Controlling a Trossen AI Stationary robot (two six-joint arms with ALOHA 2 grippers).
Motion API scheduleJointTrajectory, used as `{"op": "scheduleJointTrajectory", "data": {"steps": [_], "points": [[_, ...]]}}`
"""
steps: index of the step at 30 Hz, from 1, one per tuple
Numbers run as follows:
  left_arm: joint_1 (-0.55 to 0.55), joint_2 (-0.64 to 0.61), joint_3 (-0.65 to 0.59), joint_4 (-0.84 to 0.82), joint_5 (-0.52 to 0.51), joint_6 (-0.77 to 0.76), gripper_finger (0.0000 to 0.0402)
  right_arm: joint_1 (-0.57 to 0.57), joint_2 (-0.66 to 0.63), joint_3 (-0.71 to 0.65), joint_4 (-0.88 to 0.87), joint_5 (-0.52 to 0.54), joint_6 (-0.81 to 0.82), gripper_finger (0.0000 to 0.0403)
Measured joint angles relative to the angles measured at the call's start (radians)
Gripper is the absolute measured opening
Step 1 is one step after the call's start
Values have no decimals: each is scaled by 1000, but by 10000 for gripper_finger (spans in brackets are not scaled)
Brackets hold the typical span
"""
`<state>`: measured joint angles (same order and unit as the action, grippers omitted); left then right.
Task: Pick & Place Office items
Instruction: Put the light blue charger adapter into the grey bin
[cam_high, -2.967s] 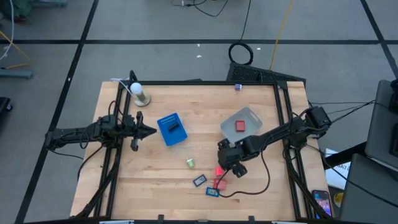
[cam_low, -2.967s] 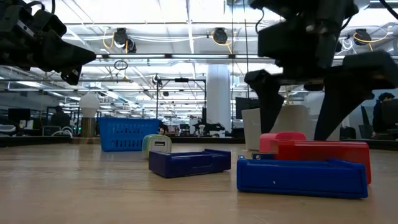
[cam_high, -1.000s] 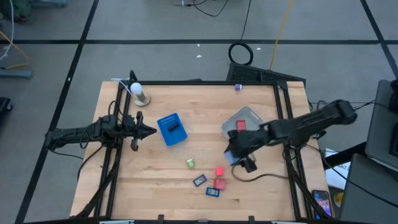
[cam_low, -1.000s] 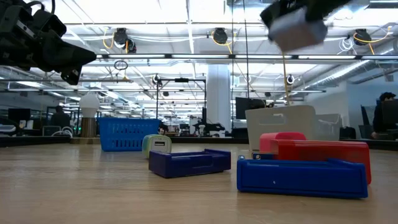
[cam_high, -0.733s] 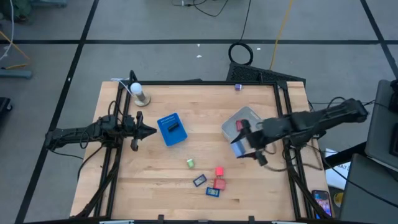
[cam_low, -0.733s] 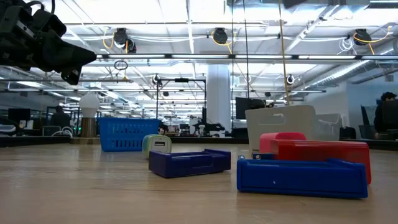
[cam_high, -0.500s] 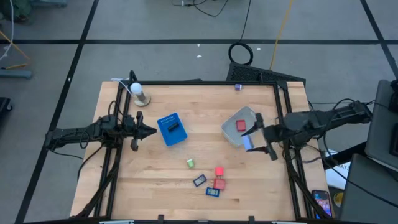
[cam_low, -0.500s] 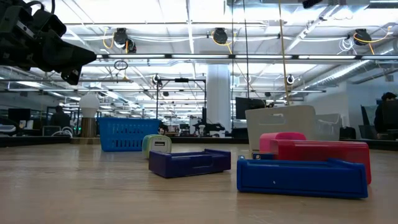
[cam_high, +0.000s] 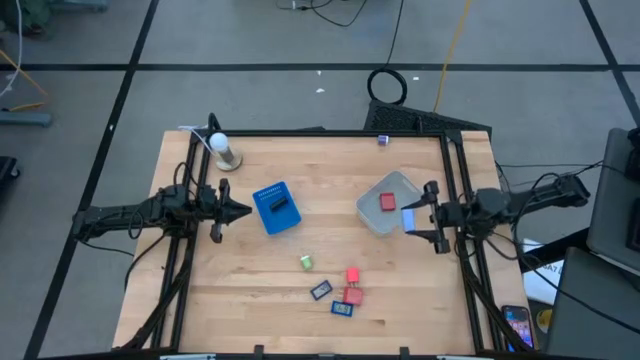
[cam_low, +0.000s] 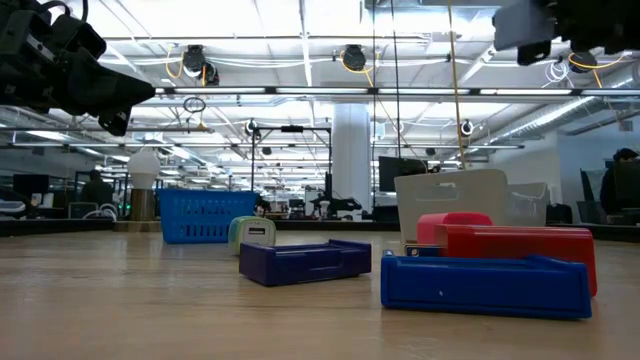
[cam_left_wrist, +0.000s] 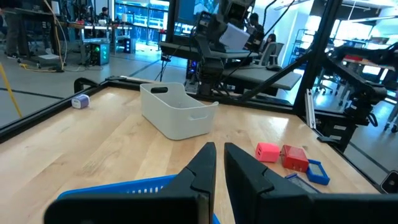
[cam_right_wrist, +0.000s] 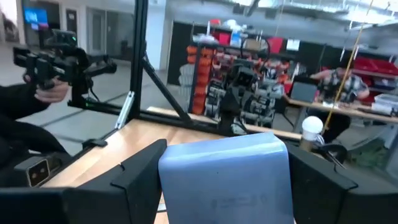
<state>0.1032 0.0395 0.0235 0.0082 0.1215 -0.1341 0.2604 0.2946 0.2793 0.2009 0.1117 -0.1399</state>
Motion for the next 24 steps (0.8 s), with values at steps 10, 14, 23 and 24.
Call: {"op": "scheduleJointTrajectory", "data": {"steps": [10,14,23,24], "points": [[0,0,0,-3,-20,24,33,0,-90,-185,197,23,-42,260],[0,0,0,-5,-34,19,33,0,-91,-232,269,24,-67,263],[0,0,0,-6,-45,19,33,0,-89,-249,266,23,-64,262],[0,0,0,-6,-45,19,33,0,-89,-249,265,23,-64,263]]}}
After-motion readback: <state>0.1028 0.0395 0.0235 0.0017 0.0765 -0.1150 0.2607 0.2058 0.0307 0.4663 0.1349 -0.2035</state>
